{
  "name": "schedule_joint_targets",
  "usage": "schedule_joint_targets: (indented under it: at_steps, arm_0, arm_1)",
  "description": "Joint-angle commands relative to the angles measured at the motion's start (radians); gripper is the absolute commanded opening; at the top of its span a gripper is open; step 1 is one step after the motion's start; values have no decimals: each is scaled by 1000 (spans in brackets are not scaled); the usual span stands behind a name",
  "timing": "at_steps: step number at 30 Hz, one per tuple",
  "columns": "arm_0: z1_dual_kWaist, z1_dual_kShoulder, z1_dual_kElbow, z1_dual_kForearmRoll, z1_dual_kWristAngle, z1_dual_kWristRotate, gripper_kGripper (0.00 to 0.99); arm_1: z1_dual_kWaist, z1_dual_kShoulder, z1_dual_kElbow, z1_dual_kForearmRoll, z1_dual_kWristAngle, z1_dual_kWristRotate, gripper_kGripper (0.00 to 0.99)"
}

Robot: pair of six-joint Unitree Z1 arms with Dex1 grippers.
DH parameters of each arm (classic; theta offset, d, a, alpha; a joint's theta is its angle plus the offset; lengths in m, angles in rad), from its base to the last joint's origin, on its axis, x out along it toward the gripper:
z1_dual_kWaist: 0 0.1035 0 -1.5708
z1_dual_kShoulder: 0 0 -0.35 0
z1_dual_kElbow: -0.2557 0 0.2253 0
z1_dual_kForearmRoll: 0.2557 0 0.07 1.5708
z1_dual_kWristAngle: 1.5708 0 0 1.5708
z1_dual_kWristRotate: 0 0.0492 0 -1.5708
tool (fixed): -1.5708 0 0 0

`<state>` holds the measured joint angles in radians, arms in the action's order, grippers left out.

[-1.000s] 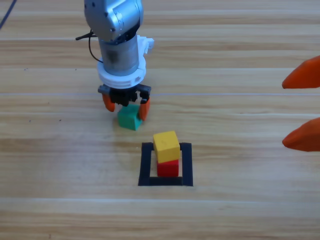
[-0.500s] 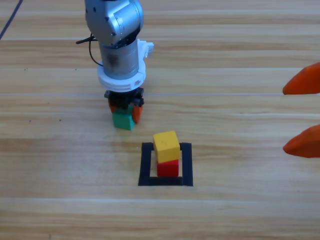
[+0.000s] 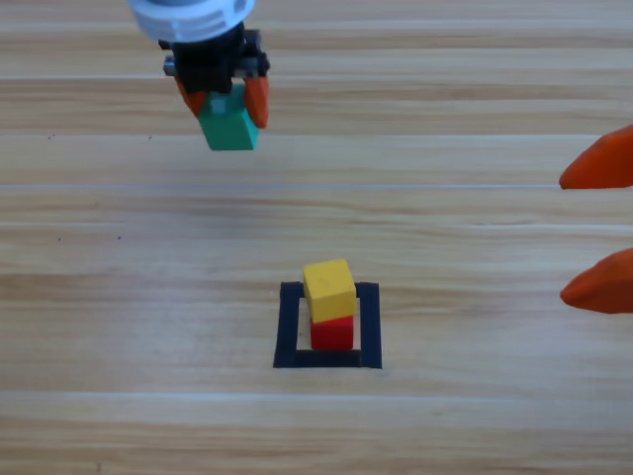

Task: Stack the blocks in the rectangular block: red at the bottom, yellow in the middle, green on top

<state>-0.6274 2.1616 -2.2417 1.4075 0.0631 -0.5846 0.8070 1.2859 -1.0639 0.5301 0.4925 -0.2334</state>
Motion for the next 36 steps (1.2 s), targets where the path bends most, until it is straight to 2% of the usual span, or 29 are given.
schedule_joint_targets:
  at_steps: [1, 17, 36]
  arm_0:
    - [-81, 11, 74, 7, -8, -83, 0]
    - [-221, 64, 88, 7, -9, -241, 0]
    - [-235, 178, 21, 7, -34, -248, 0]
  arm_1:
    - [-2, 13, 25, -15, 5, -3, 989]
    - [-2, 3, 30, -15, 5, -4, 989]
    - [-2, 0, 32, -15, 5, -4, 989]
